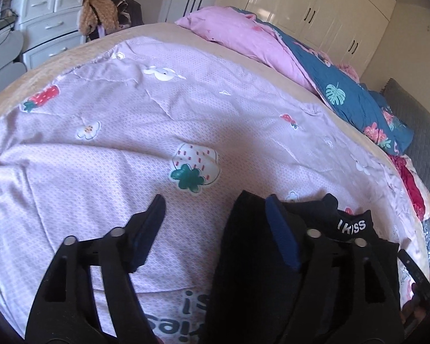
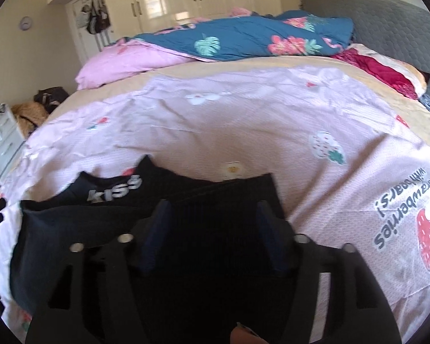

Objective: Fold small clothes

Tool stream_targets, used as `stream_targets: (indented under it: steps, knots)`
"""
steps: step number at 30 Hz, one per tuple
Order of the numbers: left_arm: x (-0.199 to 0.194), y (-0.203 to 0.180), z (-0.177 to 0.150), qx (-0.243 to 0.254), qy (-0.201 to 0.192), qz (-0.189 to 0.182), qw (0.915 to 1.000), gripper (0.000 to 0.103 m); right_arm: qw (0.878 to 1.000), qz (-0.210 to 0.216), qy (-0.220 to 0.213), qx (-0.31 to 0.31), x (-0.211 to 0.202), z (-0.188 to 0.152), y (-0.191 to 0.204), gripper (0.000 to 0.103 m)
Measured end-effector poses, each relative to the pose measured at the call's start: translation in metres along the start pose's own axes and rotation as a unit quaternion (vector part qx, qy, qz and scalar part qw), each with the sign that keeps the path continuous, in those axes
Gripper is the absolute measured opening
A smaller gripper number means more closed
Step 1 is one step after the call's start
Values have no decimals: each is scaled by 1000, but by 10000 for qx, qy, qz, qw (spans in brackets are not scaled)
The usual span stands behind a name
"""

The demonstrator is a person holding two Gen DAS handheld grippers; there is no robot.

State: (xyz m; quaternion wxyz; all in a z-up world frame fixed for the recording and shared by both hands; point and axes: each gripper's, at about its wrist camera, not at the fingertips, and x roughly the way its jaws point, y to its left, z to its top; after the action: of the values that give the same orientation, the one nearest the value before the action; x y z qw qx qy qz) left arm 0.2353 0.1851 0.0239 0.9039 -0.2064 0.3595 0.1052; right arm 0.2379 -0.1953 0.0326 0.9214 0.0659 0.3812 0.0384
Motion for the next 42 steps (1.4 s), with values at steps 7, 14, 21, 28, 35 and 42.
stream_targets:
  steps: [7, 14, 21, 28, 35, 42]
  knots:
    - [5, -4, -1, 574, 419, 86, 9974, 70, 9973, 603, 97, -420, -14, -3, 51, 79]
    - [15, 1, -7, 592, 539, 216, 9966, 79, 9891, 1098, 231, -950, -28, -18, 109, 88]
    - [15, 8, -4, 588, 526, 444, 9959, 94, 9720, 1522, 152, -1786, -54, -38, 168, 96]
    - [15, 13, -2, 561, 620, 458, 9954, 94, 9552, 1691, 322, -2409, -61, -59, 202, 98]
    - [26, 15, -6, 445, 1014, -170, 9937, 94, 9262, 1836, 607, -3237, -62, -98, 236, 98]
    - [52, -1, -20, 644, 1423, -564, 9861, 94, 8903, 1298, 395, -4346, -59, -146, 270, 98]
